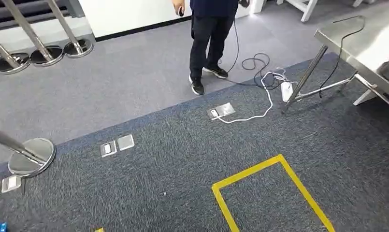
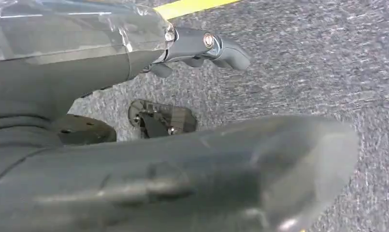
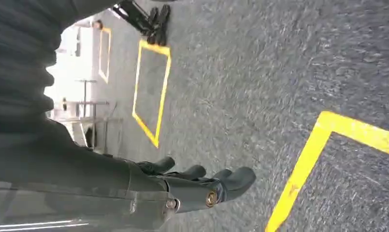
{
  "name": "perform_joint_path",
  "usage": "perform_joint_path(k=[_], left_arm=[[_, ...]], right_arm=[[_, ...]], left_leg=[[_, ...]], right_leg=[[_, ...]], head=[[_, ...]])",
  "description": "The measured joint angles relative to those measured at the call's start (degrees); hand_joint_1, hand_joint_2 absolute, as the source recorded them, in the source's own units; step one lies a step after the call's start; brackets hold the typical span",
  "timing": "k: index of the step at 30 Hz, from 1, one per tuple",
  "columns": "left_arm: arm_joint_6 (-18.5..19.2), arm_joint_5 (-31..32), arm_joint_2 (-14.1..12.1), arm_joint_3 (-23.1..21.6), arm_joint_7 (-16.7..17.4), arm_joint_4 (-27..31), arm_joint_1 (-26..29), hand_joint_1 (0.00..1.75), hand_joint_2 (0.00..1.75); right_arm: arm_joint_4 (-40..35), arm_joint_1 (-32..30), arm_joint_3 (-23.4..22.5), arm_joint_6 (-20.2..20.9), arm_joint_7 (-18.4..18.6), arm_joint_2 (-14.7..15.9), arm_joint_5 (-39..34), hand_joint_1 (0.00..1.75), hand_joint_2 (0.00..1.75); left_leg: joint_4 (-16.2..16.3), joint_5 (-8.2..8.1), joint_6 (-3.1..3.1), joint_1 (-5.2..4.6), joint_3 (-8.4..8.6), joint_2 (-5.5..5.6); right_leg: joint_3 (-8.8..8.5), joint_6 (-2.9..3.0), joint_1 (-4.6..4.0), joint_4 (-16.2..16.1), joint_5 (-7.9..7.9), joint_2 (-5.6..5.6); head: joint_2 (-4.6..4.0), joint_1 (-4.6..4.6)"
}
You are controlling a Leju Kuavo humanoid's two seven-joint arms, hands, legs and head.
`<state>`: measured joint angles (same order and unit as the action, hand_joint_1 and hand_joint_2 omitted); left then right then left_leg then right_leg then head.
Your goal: Take the parts from the cabinet and place them on the table.
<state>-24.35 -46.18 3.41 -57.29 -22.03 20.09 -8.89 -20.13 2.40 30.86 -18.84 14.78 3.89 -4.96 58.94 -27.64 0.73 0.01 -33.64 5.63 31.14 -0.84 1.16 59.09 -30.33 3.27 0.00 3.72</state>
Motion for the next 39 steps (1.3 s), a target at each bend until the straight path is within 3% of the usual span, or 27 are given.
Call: perform_joint_path(k=[2,3,5,7,8,10,11,12,13,16,17,18,19,21,22,23,24,26,27,28,32,33,34,35,37,38,39], left_arm=[[0.0,-0.1,0.0,0.0,0.0,0.0,0.0,0.0,0.0],[0.0,-0.1,0.0,0.0,-0.2,0.0,0.0,0.0,0.0],[0.0,-0.2,0.0,0.0,-0.4,0.0,-0.2,0.0,0.0],[0.0,-0.5,0.0,0.0,-0.5,0.0,0.0,0.0,0.0],[0.0,-0.6,0.0,0.0,-0.5,0.0,0.1,0.0,0.0],[0.0,-0.8,0.0,0.0,-0.7,0.0,0.1,0.0,0.0],[-0.1,-1.0,0.0,0.0,-0.7,0.0,0.1,0.0,0.0],[-0.1,-1.1,0.0,0.0,-0.8,0.0,0.0,0.0,0.0],[-0.1,-1.1,0.0,0.0,-0.9,0.0,-0.1,0.0,0.0],[-0.3,-1.3,0.0,0.0,-1.0,0.0,0.3,0.0,0.0],[-0.4,-1.3,0.0,0.0,-1.1,0.0,0.3,0.0,0.0],[-0.5,-1.4,0.0,0.0,-1.3,0.0,0.3,0.0,0.0],[-0.7,-1.5,0.0,0.0,-1.4,0.0,0.1,0.0,0.0],[-0.7,-1.6,0.0,0.0,-1.4,0.0,0.2,0.0,0.0],[-0.8,-1.7,0.0,0.0,-1.4,0.0,0.2,0.0,0.0],[-0.9,-1.7,0.0,0.0,-1.5,0.0,0.3,0.0,0.0],[-0.9,-1.9,0.0,0.0,-1.6,0.0,0.3,0.0,0.0],[-0.9,-2.1,0.0,0.0,-1.9,0.0,0.3,0.0,0.0],[-0.9,-2.2,0.0,0.0,-2.0,0.0,0.3,0.0,0.0],[-0.9,-2.3,-0.1,0.0,-2.0,0.0,0.2,0.0,0.0],[-0.9,-2.4,-0.1,0.0,-2.1,0.0,0.6,0.0,0.0],[-0.9,-2.5,-0.1,0.0,-2.1,0.0,0.7,0.0,0.0],[-0.9,-2.5,-0.1,0.0,-2.1,0.0,0.6,0.0,0.0],[-0.9,-2.6,-0.1,0.0,-2.1,0.0,0.5,0.0,0.0],[-0.9,-2.7,-0.1,0.0,-2.1,0.0,0.7,0.0,0.0],[-0.9,-2.8,-0.1,0.0,-2.1,0.0,0.9,0.0,0.0],[-1.0,-2.9,-0.1,0.0,-2.1,0.0,1.0,0.0,0.0]], right_arm=[[0.0,0.0,0.4,0.0,0.0,0.0,-0.5,0.0,1.75],[0.0,0.0,0.6,-0.1,0.0,0.0,-0.9,0.0,1.75],[0.0,-0.1,0.9,-0.2,0.0,0.2,-1.6,0.0,1.75],[0.0,-0.2,1.2,-0.4,-0.1,0.2,-2.3,0.0,1.75],[0.0,-0.1,1.4,-0.5,-0.2,0.2,-2.7,0.0,1.75],[0.0,0.0,1.5,-0.6,-0.7,0.2,-4.0,0.0,1.75],[0.0,0.0,1.6,-0.7,-1.0,0.1,-4.5,0.0,1.75],[0.0,0.0,1.9,-0.7,-1.0,0.1,-4.9,0.0,1.75],[0.0,0.1,2.1,-0.9,-1.2,0.2,-5.3,0.0,1.75],[0.0,0.5,2.5,-1.1,-1.5,0.1,-6.4,0.0,1.75],[0.0,0.6,2.7,-1.2,-1.6,0.1,-7.0,0.0,1.75],[0.0,0.7,2.9,-1.3,-1.7,0.1,-7.6,0.0,1.75],[0.0,0.6,3.3,-1.3,-1.9,0.1,-7.9,0.0,1.75],[0.0,0.5,3.7,-1.4,-1.9,0.1,-8.2,0.0,1.75],[0.0,0.4,3.8,-1.4,-1.9,0.1,-8.2,0.0,1.75],[0.0,0.3,3.9,-1.4,-1.9,0.1,-8.2,0.0,1.75],[0.0,0.2,4.1,-1.4,-1.8,0.1,-8.3,0.0,1.75],[0.0,0.3,4.6,-1.6,-1.7,0.2,-8.9,0.0,1.75],[0.0,0.3,4.9,-1.7,-1.5,0.2,-9.2,0.0,1.75],[0.0,0.2,5.2,-1.8,-1.4,0.2,-9.4,0.0,1.75],[0.0,0.4,5.9,-1.8,-1.0,0.2,-10.0,0.0,1.75],[-0.1,0.4,6.2,-1.9,-0.9,0.2,-10.3,0.0,1.75],[-0.1,0.4,6.4,-2.2,-0.9,0.3,-10.9,0.0,1.75],[-0.1,0.3,6.7,-2.5,-0.8,0.4,-11.7,0.0,1.75],[-0.1,0.3,7.6,-2.7,-0.8,0.5,-12.6,0.0,1.75],[-0.1,0.3,8.0,-2.8,-0.8,0.5,-12.9,0.0,1.75],[-0.1,0.3,8.2,-2.8,-0.8,0.5,-13.1,0.0,1.75]], left_leg=[[0.5,-0.45,-0.59,0.17,-0.02,0.24],[2.4,-1.73,-0.89,-0.17,-0.66,-2.38],[10.5,-5.83,-1.48,0.21,-4.51,-4.39],[17.5,-8.09,-1.75,0.5,-7.99,-4.85],[17.5,-7.24,-1.75,0.58,-8.02,-4.99],[9.6,-2.63,-1.52,0.6,-4.02,-5.52],[4.3,-0.24,-1.25,0.53,-1.23,-6.4],[0.8,-0.34,-0.97,0.28,0.17,-8.71],[0.3,-0.41,-0.72,-0.35,0.26,-8.71],[0.3,-0.41,-0.02,-0.67,-0.03,-7.31],[-0.6,0.0,0.55,-0.09,0.42,-6.86],[-0.9,0.16,0.87,-0.01,0.61,-6.69],[-1.0,0.24,1.28,-0.01,0.58,-6.29],[-1.0,0.13,1.49,-0.13,0.59,-5.39],[-0.9,0.12,1.51,-0.18,0.59,-4.75],[-0.9,0.12,1.5,-0.17,0.64,-4.11],[-0.9,0.11,1.49,-0.14,0.7,-3.4],[-0.4,-0.12,1.13,0.03,0.75,-1.95],[0.0,-0.36,0.78,0.15,0.54,-1.43],[0.8,-0.6,0.34,-0.27,0.04,-0.96],[0.5,-0.27,-0.96,0.31,-0.35,1.1],[1.6,-1.07,-1.12,0.31,-0.4,-0.82],[4.2,-2.73,-1.37,0.11,-1.63,-2.95],[8.1,-4.72,-1.63,0.21,-3.51,-3.94],[16.6,-8.03,-1.88,0.48,-7.58,-4.74],[18.1,-7.89,-1.9,0.53,-8.35,-4.87],[16.6,-6.52,-1.78,0.52,-7.64,-5.03]], right_leg=[[-0.42,0.85,0.5,-0.7,0.5,-1.45],[-0.56,1.17,0.39,-0.8,0.47,-1.9],[-0.69,1.57,0.13,-0.8,0.29,-3.36],[-0.74,1.7,-0.02,-0.8,0.14,-4.7],[-0.83,1.64,-0.03,-0.8,0.03,-5.35],[-1.31,1.42,0.01,-0.8,-0.3,-6.47],[-1.7,1.25,0.04,-0.8,-0.55,-6.97],[-1.89,1.01,-0.01,-0.8,-0.77,-7.38],[-1.93,0.59,-0.39,-0.6,-1.04,-7.75],[-2.42,-0.07,-0.3,-1.2,-1.05,-8.95],[-2.56,-0.47,-0.15,-1.0,-1.53,-8.79],[-2.36,-0.63,0.0,0.1,-2.51,-6.6],[-0.77,-0.56,0.01,3.2,-4.64,-4.92],[3.79,-0.66,-0.01,12.5,-8.78,-3.7],[5.72,-0.75,-0.02,16.0,-9.57,-3.55],[6.38,-0.77,0.01,16.7,-8.82,-3.55],[5.83,-0.78,0.09,14.9,-6.82,-3.53],[2.04,-0.72,0.37,5.3,-0.91,-2.78],[0.59,-0.79,0.73,1.0,0.35,-0.54],[0.23,-0.82,0.63,0.3,-0.31,1.34],[0.13,0.52,0.38,0.2,0.01,-0.85],[-0.11,0.85,0.47,0.0,0.17,-1.6],[-0.17,1.2,0.45,-0.1,0.14,-2.13],[-0.19,1.42,0.28,-0.1,0.07,-2.91],[-0.29,1.67,-0.03,-0.1,-0.14,-4.46],[-0.37,1.7,-0.11,-0.1,-0.22,-5.12],[-0.5,1.63,-0.15,-0.1,-0.34,-5.75]], head=[[0.0,0.02],[0.0,-0.42],[0.0,-1.05],[0.0,-1.05],[0.0,-1.05],[0.0,-1.09],[0.0,-1.14],[0.0,-1.2],[0.0,-1.29],[0.0,-1.09],[0.0,-1.07],[0.0,-0.92],[0.0,-0.85],[0.0,-0.44],[0.0,-0.46],[0.0,-0.42],[0.0,-0.37],[0.0,-0.24],[0.0,-0.04],[0.0,-0.07],[0.0,-0.37],[0.0,-0.39],[0.0,-1.05],[0.0,-1.22],[0.0,-1.2],[0.0,-1.22],[0.0,-1.22]])
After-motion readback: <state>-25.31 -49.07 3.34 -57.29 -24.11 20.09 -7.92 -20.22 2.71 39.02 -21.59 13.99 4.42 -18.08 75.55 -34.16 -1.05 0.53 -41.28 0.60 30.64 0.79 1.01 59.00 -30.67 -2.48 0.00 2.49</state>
